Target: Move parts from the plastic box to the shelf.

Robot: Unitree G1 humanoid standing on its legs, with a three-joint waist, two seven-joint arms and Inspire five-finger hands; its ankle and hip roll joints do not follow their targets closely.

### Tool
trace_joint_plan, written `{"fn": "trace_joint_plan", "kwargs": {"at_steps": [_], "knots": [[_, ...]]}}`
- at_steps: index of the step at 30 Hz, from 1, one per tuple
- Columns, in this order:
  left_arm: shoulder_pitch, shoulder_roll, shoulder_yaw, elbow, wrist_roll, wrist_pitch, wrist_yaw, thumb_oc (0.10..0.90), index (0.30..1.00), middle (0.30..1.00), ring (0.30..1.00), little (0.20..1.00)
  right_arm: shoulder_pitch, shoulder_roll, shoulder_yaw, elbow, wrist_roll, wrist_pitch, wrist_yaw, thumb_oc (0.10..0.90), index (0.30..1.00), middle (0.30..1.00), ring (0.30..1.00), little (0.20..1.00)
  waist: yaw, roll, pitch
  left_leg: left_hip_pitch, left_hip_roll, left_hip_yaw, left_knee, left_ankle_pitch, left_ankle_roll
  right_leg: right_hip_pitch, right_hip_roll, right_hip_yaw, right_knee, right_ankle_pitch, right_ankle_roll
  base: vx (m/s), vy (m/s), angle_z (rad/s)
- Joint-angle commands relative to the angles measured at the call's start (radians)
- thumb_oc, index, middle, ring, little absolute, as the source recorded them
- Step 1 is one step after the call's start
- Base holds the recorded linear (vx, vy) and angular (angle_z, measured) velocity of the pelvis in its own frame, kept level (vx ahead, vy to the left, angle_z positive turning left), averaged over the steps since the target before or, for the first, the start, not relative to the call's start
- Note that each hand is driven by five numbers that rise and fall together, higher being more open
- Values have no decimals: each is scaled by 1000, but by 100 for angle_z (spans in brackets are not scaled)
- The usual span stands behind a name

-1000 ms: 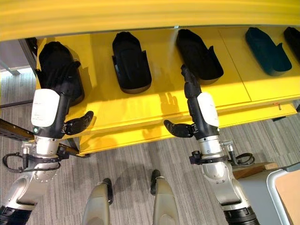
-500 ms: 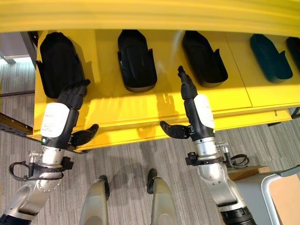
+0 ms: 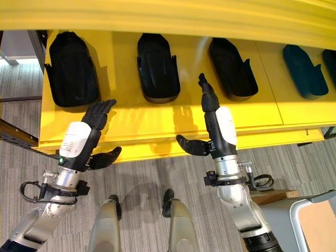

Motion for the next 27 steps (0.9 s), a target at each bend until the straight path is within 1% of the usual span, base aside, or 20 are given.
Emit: {"fn": "trace_joint_plan", "kwargs": {"at_steps": [1, 8, 18, 22, 24, 27], "knots": [[-45, 16, -15, -130, -43, -84, 21, 900, 1000, 1000, 1000, 1000, -89, -15, -57, -97, 20, -63, -75, 900, 1000, 1000, 1000, 1000, -7, 6, -59, 58, 17, -9, -64, 29, -5, 49, -52, 23, -50, 73, 43, 0, 0, 0], [-43, 11, -27, -109, -59, -76, 15, 900, 1000, 1000, 1000, 1000, -86, -14, -56, -94, 19, -60, -85, 900, 1000, 1000, 1000, 1000, -8, 4, -57, 56, 17, -6, -59, 27, -5, 48, -51, 25, -49, 75, 43, 0, 0, 0], [6, -18, -5, -36, -87, -47, 21, 900, 1000, 1000, 1000, 1000, -78, -12, -62, -88, 21, -50, -87, 900, 1000, 1000, 1000, 1000, -5, 6, -56, 54, 18, -7, -58, 29, -4, 43, -50, 28, -50, 79, 42, 0, 0, 0], [33, -25, 40, 25, -67, -21, 46, 900, 1000, 1000, 1000, 1000, -76, -12, -65, -85, 23, -46, -82, 900, 1000, 1000, 1000, 1000, 0, 5, -54, 51, 18, -5, -57, 31, -5, 40, -52, 27, -49, 82, 43, 0, 0, 0], [27, -22, 62, 60, -42, -5, 60, 900, 1000, 1000, 1000, 1000, -79, -14, -68, -81, 27, -44, -74, 900, 1000, 1000, 1000, 1000, 0, 4, -53, 49, 20, -4, -54, 30, -6, 37, -51, 27, -43, 79, 42, 0, 0, 0], [4, -43, 90, 115, -32, 19, 84, 900, 1000, 1000, 1000, 1000, -81, -9, -67, -70, 37, -42, -63, 900, 1000, 1000, 1000, 1000, -1, 3, -57, 49, 23, -4, -48, 27, -7, 33, -51, 25, -32, 75, 41, 0, 0, 0]]}}
